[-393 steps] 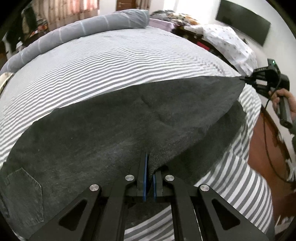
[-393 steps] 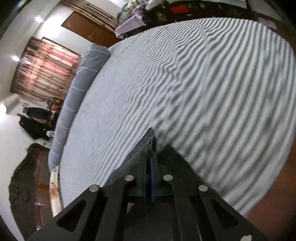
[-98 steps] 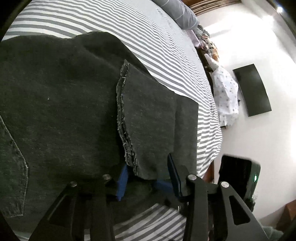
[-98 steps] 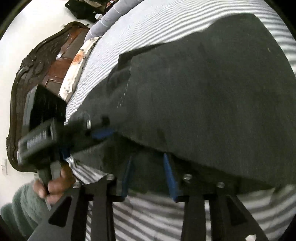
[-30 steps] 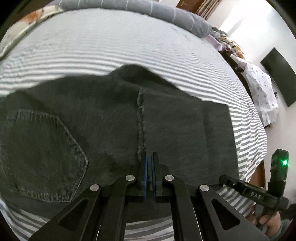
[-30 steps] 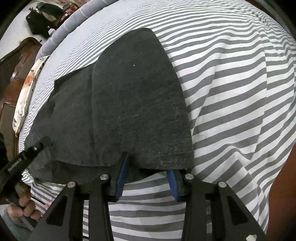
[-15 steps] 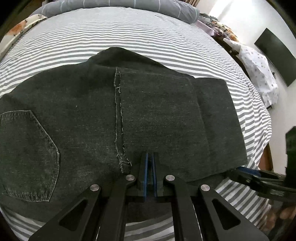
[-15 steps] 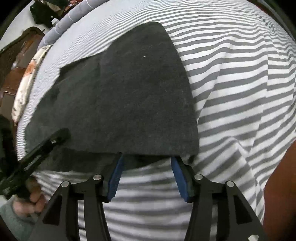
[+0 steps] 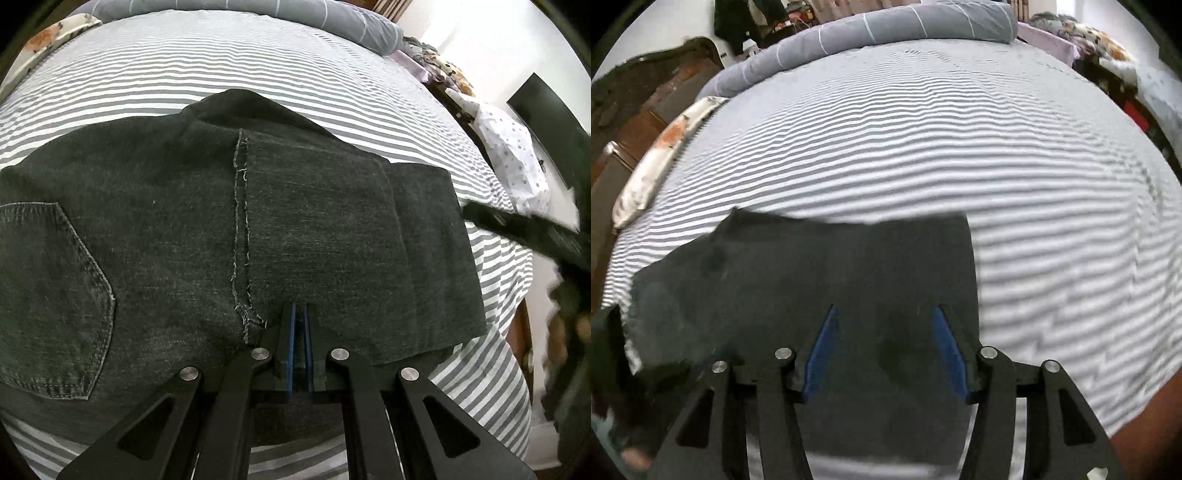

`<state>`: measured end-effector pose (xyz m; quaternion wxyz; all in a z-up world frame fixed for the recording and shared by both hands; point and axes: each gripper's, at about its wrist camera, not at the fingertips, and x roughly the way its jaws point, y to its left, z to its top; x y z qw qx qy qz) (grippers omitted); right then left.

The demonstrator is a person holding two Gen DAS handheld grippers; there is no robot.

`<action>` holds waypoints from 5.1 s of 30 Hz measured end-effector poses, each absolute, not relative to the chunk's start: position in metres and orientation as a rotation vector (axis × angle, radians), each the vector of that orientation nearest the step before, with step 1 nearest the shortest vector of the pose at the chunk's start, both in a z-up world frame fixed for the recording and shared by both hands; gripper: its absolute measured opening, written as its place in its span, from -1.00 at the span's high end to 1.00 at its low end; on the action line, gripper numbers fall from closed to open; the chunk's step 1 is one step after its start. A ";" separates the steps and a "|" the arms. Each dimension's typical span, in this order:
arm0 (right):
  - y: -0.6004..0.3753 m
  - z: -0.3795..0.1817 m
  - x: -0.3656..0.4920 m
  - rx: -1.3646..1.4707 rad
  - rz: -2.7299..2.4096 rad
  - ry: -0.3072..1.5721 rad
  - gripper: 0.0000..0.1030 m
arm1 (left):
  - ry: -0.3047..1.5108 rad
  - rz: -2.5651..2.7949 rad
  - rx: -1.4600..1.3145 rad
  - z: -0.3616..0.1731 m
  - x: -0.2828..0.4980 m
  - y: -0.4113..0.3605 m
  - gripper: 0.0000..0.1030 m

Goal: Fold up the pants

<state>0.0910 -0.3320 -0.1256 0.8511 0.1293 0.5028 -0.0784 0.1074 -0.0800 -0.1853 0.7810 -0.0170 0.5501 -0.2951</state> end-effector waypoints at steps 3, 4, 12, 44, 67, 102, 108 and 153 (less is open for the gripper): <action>-0.341 -0.141 0.120 0.271 -0.198 1.079 0.00 | 1.187 -0.639 -0.030 -0.185 0.107 -0.080 0.90; -0.344 -0.148 0.128 0.287 -0.204 1.092 0.00 | 1.186 -0.640 -0.027 -0.185 0.107 -0.079 0.90; -0.345 -0.160 0.121 0.297 -0.161 1.138 -0.02 | 1.204 -0.638 -0.055 -0.180 0.111 -0.076 0.90; -0.271 -0.164 0.023 0.459 -0.033 1.099 -0.27 | 1.180 -0.061 -0.956 -0.198 0.090 0.211 0.81; -0.250 -0.164 0.032 0.427 -0.018 1.128 -0.27 | 1.111 0.012 -1.157 -0.224 0.096 0.260 0.22; -0.220 -0.164 0.074 0.333 -0.009 1.151 -0.39 | 0.897 -0.134 -0.767 -0.080 0.127 0.177 0.60; -0.260 -0.136 0.056 0.469 0.005 1.066 -0.39 | 0.893 -0.331 -0.575 -0.033 0.137 0.083 0.61; -0.374 -0.132 0.083 0.631 -0.011 0.962 -0.17 | 1.124 -0.560 0.051 -0.139 0.101 -0.106 0.46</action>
